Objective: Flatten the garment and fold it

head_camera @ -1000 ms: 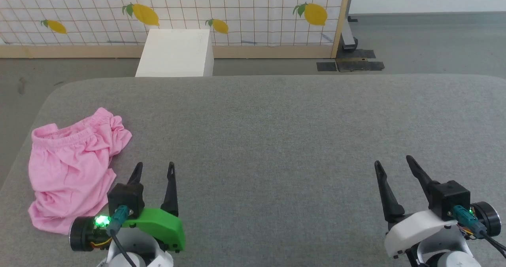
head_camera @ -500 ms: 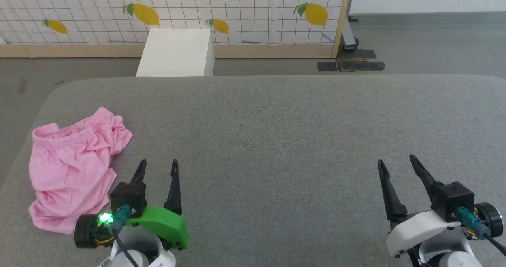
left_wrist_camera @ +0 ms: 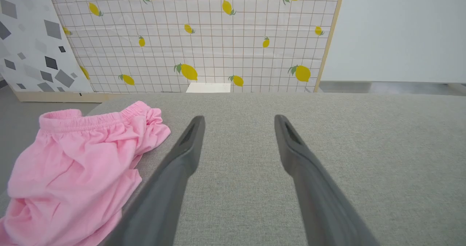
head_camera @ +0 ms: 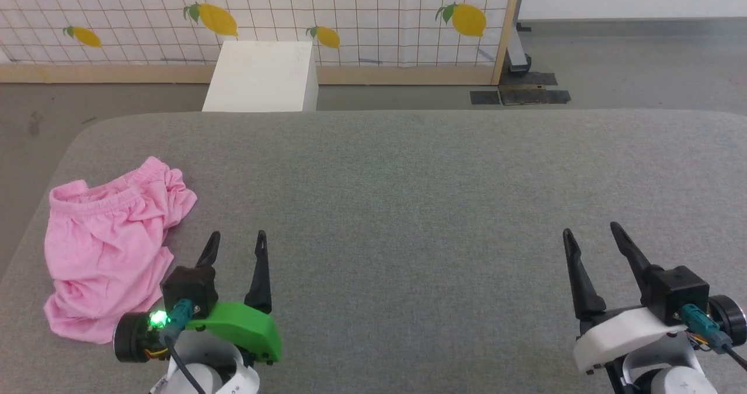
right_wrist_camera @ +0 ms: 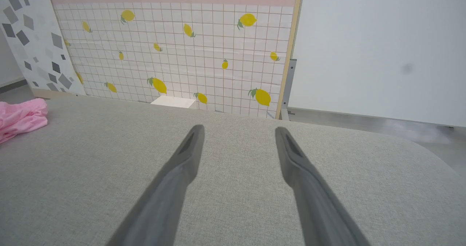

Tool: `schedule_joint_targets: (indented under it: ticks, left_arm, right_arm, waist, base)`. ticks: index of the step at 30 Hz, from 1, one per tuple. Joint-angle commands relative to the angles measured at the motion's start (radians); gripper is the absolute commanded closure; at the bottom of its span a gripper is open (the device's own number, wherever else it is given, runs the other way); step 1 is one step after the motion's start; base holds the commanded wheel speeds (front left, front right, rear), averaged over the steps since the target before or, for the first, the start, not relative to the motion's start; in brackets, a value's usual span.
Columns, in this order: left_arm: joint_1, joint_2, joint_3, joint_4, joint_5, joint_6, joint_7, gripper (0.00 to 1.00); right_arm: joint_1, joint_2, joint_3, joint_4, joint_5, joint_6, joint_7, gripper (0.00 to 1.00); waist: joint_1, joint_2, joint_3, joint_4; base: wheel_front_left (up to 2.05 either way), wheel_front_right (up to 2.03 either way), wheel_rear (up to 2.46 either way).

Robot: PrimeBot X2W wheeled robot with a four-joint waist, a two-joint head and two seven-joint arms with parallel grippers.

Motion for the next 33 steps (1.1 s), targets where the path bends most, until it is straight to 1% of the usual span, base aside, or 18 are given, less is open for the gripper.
schedule_joint_targets:
  ticks: [1, 33]
  left_arm:
    - [-0.021, -0.001, -0.002, 0.006, -0.008, 0.003, -0.01, 0.0]
    - [-0.026, -0.001, 0.001, 0.067, -0.038, -0.014, -0.076, 0.0]
  right_arm:
    - [-0.02, 0.001, -0.004, 0.003, 0.008, -0.001, -0.011, 0.0]
    - [-0.006, 0.002, -0.03, 0.026, 0.029, -0.001, -0.077, 0.0]
  waist:
    - [0.0, 0.0, 0.0, 0.001]
    - [0.0, 0.0, -0.011, 0.004]
  base:
    - [0.0, 0.0, 0.0]
    - [0.0, 0.0, 0.0]
